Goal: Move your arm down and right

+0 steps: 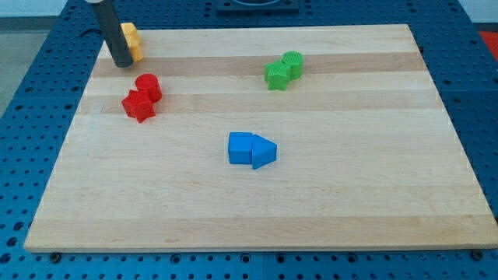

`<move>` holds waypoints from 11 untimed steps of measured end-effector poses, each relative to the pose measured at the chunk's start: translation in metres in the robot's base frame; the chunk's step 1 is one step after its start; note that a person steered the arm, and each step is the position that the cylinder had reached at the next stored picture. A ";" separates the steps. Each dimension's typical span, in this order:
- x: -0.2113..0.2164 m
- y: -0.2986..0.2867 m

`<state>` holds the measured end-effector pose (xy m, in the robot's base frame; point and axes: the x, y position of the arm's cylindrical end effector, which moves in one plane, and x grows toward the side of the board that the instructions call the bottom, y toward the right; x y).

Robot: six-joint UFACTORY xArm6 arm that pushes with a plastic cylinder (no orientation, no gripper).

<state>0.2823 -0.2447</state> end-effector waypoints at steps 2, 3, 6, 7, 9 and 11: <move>-0.009 0.000; 0.015 0.000; 0.140 -0.029; 0.178 -0.011; 0.186 0.041; 0.155 0.045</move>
